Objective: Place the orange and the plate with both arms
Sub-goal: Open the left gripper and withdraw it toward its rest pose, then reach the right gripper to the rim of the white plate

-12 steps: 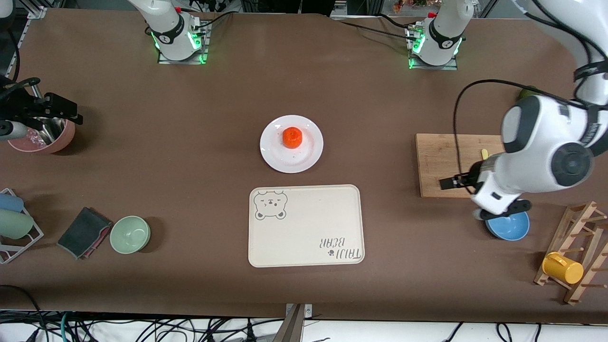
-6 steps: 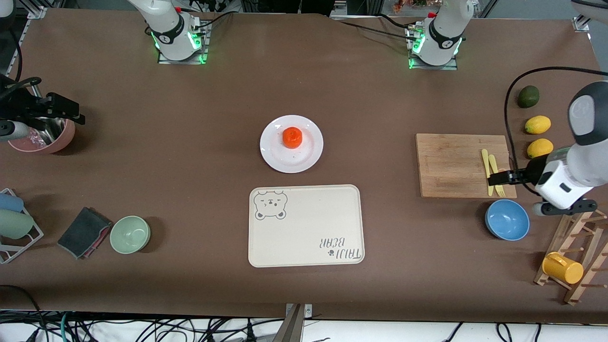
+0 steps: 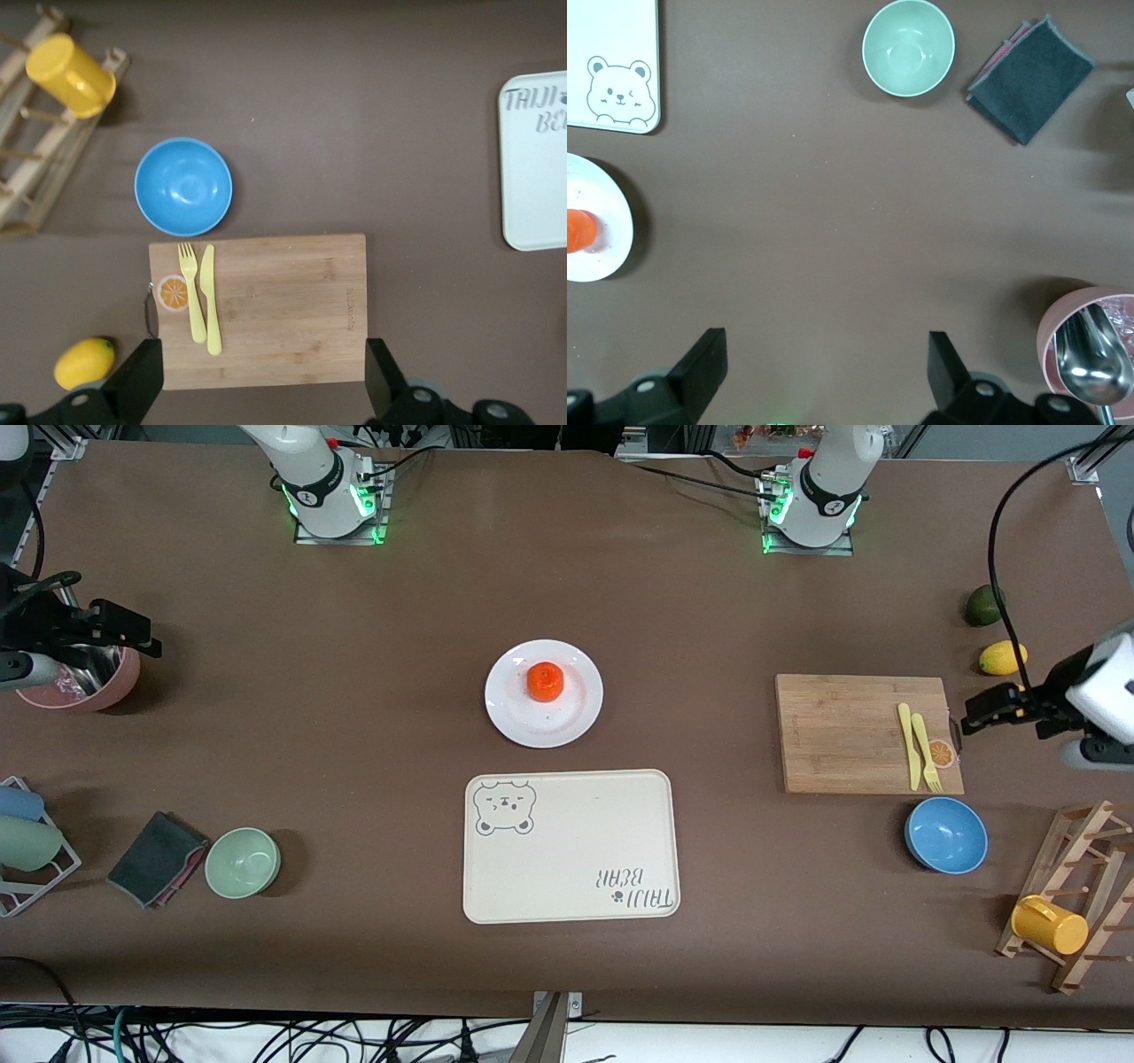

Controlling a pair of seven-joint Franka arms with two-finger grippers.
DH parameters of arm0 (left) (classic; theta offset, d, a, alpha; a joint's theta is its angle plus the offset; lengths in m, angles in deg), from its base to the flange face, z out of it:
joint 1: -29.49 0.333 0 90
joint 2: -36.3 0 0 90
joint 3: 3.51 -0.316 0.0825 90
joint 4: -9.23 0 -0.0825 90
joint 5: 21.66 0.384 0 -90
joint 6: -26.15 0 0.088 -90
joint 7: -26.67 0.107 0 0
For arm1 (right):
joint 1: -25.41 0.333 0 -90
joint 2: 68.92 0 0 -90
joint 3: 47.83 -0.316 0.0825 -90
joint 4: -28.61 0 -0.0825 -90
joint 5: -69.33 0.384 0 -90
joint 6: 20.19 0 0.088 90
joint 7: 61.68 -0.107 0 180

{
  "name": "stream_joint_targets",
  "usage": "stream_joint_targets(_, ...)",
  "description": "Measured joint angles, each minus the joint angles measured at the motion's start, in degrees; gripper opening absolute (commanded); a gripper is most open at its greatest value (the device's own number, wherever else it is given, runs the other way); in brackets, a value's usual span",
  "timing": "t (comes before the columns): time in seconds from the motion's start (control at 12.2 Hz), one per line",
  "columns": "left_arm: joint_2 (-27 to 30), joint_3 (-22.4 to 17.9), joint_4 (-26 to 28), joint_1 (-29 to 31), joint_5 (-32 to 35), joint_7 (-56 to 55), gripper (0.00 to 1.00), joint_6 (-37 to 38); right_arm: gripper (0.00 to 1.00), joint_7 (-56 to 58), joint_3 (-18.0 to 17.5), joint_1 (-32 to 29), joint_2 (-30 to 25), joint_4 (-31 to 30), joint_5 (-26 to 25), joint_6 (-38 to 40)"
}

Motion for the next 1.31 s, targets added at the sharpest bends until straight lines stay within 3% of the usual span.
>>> stream_joint_targets(0.33,5.87,-1.35,4.91,-2.22,0.61,1.3,1.0,-0.13,1.0,0.0,0.0,-0.01,0.01,-0.07,-0.01,0.04)
stream_joint_targets(0.57,6.19,-1.9,8.62,-1.86,0.61,1.82,1.0,-1.42,1.0,0.04,0.19,-0.03,-0.07,-0.07,-0.01,0.09)
stream_joint_targets(1.31,6.77,-1.84,8.76,-1.84,-1.15,2.25,1.0,-1.64,1.0,0.03,-0.25,0.31,0.29,-0.97,0.14,0.02)
